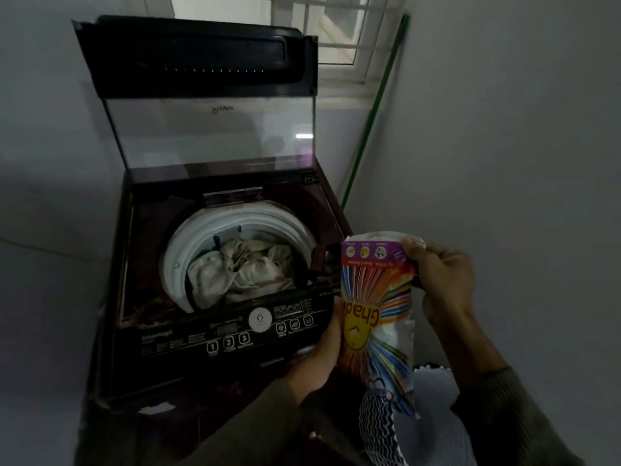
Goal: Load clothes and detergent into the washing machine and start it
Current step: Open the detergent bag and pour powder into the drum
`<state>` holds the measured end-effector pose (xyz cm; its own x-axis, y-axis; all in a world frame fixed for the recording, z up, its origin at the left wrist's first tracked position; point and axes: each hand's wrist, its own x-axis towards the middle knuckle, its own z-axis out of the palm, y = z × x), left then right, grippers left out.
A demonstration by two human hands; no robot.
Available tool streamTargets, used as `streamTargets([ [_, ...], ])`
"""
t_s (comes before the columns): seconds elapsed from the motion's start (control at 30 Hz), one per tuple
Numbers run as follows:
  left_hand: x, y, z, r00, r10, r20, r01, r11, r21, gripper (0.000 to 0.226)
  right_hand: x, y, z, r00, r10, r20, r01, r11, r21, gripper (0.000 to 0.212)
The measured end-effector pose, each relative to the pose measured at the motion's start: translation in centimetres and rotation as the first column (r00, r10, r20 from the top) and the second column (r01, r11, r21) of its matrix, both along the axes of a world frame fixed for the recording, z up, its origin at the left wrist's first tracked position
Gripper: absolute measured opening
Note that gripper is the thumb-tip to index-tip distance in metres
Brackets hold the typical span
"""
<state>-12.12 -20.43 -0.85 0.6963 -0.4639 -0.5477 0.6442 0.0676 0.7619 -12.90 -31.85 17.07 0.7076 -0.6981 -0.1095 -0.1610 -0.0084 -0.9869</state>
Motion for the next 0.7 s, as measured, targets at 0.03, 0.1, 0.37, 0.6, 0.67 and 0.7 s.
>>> streamTargets([
  [0.03,0.0,0.5,-0.2,1.0,-0.007,-0.018,0.007,1.0,0.004,0.077,0.3,0.3,-0.1,1.0,-0.019,-0.014,0.019,1.0,-0.003,0.023],
  [0.1,0.2,1.8,0.2,0.999,-0.037,-0.03,0.038,0.999,0.035,0.067,0.8,1.1,-0.3,0.996,-0.068,-0.053,0.066,0.997,-0.028,0.025],
  [0.37,2.5,5.7,1.4,0.957,-0.272,-0.104,0.277,0.96,0.035,0.073,2.4,3.7,-0.7,0.978,-0.165,-0.13,0.152,0.983,-0.106,0.026],
  [0.6,3.4,6.0,1.6,0.953,-0.269,-0.137,0.272,0.962,0.003,0.066,3.6,4.4,-0.2,0.978,-0.162,-0.128,0.142,0.978,-0.151,0.025],
  [0.67,3.3,6.1,1.4,0.958,-0.25,-0.139,0.251,0.968,-0.011,0.07,4.0,4.4,-0.2,0.98,-0.152,-0.128,0.129,0.977,-0.17,0.025],
  [0.7,3.2,6.1,1.4,0.956,-0.253,-0.145,0.252,0.967,-0.03,0.073,4.2,4.2,-0.2,0.979,-0.153,-0.136,0.126,0.974,-0.191,0.025],
])
